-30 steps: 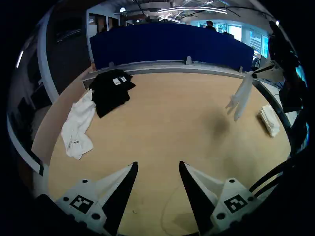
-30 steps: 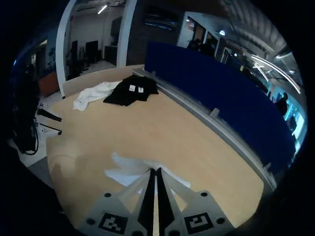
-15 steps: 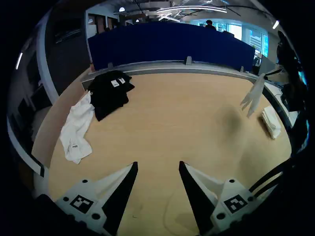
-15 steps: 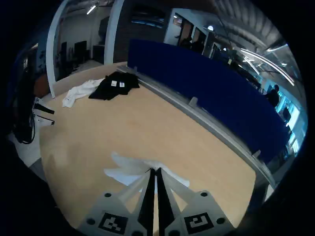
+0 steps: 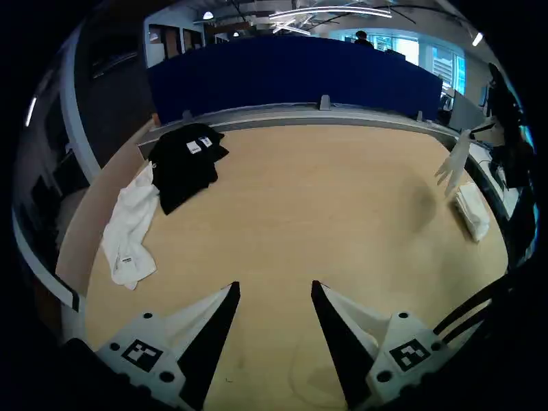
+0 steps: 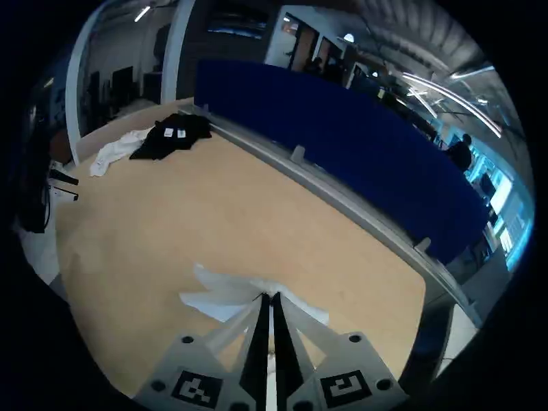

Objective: Fold towel

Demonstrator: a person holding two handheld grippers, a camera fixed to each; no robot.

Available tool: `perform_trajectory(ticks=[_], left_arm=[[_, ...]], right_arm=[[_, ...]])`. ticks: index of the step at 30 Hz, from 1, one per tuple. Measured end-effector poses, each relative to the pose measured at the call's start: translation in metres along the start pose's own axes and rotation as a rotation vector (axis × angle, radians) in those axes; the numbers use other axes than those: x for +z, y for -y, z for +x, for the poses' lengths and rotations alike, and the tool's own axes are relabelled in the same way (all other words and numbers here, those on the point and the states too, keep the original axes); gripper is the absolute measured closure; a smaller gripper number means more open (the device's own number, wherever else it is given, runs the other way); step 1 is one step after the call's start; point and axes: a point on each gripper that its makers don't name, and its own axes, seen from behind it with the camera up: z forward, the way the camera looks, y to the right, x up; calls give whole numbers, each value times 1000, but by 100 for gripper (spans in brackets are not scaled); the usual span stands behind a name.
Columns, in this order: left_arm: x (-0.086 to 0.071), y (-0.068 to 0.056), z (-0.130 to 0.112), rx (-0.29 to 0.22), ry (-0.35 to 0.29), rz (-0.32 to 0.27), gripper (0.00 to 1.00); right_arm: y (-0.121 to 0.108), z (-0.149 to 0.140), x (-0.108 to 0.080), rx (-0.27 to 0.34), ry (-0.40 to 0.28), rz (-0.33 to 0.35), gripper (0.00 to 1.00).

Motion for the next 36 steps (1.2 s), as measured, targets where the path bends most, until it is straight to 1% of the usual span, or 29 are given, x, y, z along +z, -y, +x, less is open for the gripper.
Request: perform_trajectory(ticks=[6, 14, 26, 36], left_arm=[[2, -6, 7, 12, 2, -1, 23], [4, -14, 14, 25, 4, -9, 23], [4, -22, 18, 44, 6, -17, 23], [1, -29, 19, 51, 6, -30, 23]], right_arm=[[-28, -16, -6, 9, 20, -27, 97], [-49, -34, -16, 30, 34, -46, 97], [-60, -56, -33, 61, 44, -68, 97], [-58, -91, -56, 104, 67, -91, 97]])
